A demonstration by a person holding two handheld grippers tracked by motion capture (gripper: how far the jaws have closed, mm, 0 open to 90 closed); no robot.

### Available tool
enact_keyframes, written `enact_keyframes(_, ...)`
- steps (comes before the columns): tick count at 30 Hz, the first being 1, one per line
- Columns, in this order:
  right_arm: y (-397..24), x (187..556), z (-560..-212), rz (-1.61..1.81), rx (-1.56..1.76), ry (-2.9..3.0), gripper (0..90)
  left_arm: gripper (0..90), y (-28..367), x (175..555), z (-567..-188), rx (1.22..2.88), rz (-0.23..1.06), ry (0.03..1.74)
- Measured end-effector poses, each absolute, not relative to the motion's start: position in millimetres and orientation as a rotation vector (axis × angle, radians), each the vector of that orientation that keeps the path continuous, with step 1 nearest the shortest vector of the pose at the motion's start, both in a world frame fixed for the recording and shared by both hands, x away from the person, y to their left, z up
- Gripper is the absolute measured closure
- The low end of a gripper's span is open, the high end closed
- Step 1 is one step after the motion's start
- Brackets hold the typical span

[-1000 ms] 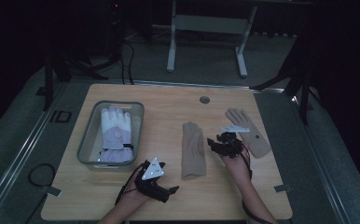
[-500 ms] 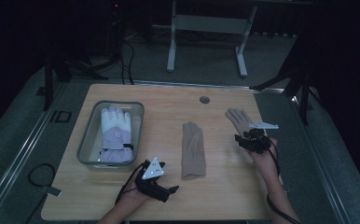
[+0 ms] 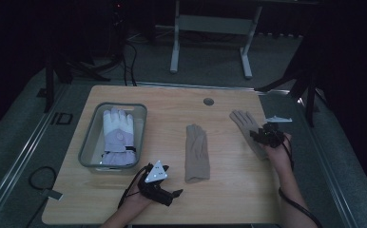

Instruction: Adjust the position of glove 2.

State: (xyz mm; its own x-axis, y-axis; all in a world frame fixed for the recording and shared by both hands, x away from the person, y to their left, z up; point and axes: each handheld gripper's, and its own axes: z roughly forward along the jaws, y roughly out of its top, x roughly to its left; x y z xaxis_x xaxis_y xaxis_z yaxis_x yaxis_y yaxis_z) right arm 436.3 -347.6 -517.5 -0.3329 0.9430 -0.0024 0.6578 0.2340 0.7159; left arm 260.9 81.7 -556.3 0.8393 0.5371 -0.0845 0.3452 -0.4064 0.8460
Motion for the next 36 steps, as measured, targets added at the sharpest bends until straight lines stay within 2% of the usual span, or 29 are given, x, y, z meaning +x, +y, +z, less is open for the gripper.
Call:
enact_keyframes(14,-358.5,458.4,-543.1,0.808,1.519,2.075,51.6,1.8,78.8,259.4,-559.1,2.043,0.229,0.636)
enact_keyframes(16,-360.2,459.0,-546.7,0.83,1.509,2.069,53.7,1.7,78.4,259.3,-559.4,2.045,0.229,0.636)
enact_keyframes(18,-359.2,458.3,-548.3,0.842,1.495,2.064,59.5,1.7,78.1,259.3,-559.8,2.044,0.224,0.637)
enact_keyframes(19,-358.0,456.9,-548.9,0.849,1.473,2.067,73.6,1.8,77.8,259.0,-560.1,2.048,0.223,0.636)
enact_keyframes(20,-358.0,456.9,-548.9,0.849,1.473,2.067,73.6,1.8,77.8,259.0,-560.1,2.048,0.223,0.636)
enact_keyframes(21,-356.2,455.7,-547.6,0.833,1.493,2.057,81.8,1.7,77.7,258.8,-560.1,2.05,0.225,0.634)
enact_keyframes(26,-349.9,450.6,-542.3,0.833,1.576,2.004,83.5,1.7,78.7,258.9,-558.6,2.041,0.227,0.636)
enact_keyframes(36,-321.4,406.8,-520.6,0.924,1.619,1.877,83.5,1.8,81.3,260.0,-557.7,2.036,0.236,0.64)
